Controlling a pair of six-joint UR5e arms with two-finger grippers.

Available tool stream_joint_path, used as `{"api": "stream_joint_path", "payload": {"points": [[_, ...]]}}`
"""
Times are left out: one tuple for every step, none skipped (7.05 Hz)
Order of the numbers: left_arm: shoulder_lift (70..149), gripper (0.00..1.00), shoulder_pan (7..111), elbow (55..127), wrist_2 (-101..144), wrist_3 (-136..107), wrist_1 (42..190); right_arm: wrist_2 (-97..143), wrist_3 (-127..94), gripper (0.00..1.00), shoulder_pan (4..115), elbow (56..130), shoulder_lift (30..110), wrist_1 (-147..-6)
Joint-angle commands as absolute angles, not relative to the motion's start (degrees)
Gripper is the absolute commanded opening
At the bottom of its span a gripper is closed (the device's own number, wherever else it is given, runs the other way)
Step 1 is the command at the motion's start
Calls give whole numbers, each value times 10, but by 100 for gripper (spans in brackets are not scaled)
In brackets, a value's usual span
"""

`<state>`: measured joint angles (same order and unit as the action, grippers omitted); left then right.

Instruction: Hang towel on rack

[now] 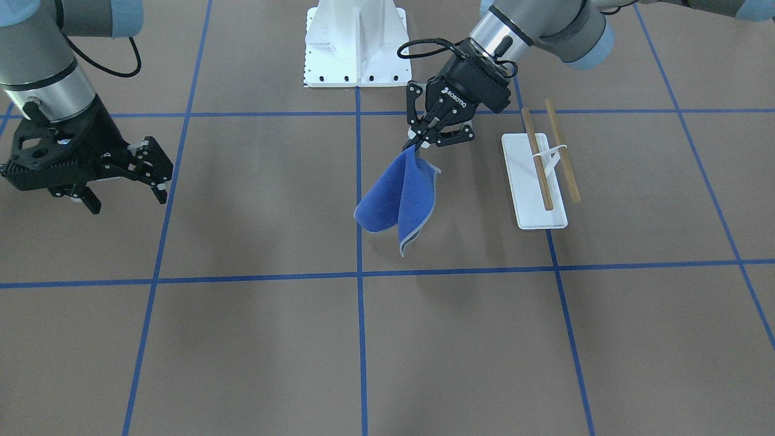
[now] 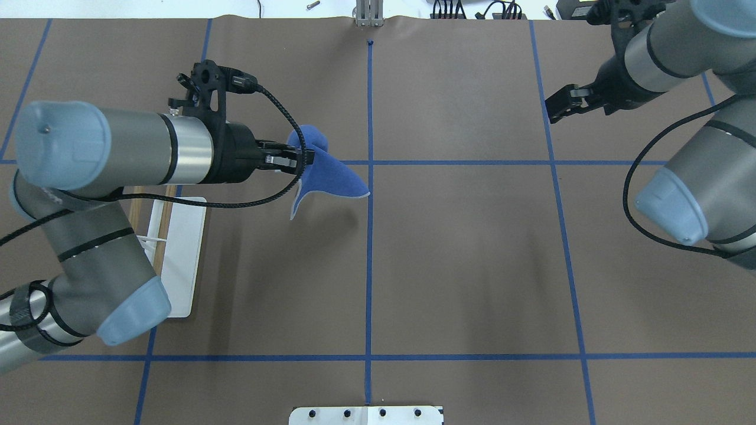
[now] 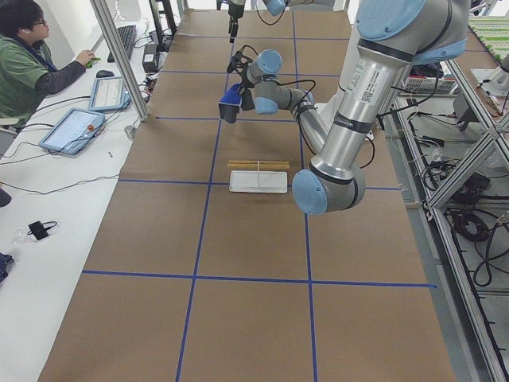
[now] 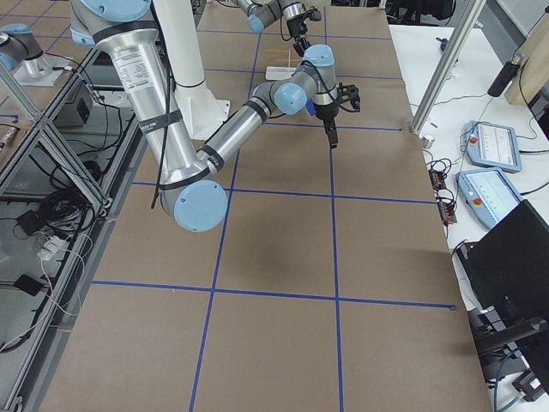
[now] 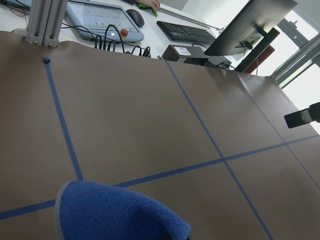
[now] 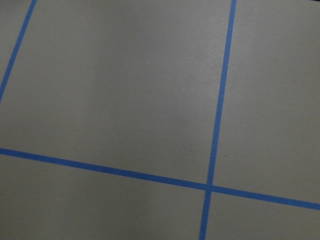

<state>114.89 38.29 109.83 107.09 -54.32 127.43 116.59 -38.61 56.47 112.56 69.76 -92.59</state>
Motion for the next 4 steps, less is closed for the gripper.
{"api": "stream_joint_path", "payload": {"points": [[1105, 0, 447, 1103, 1191, -453, 1244, 1227, -244, 100, 630, 1109, 765, -926], [1074, 0, 467, 1105, 1227, -413, 1244, 1258, -155, 100, 675, 1093, 798, -926], [1043, 0, 480, 1106, 1244, -367, 1245, 1279, -75, 100, 719, 1079, 829, -926], [1023, 0, 495, 1106, 1265, -322, 1245, 1298, -5, 100, 757, 1065, 853, -926]]}}
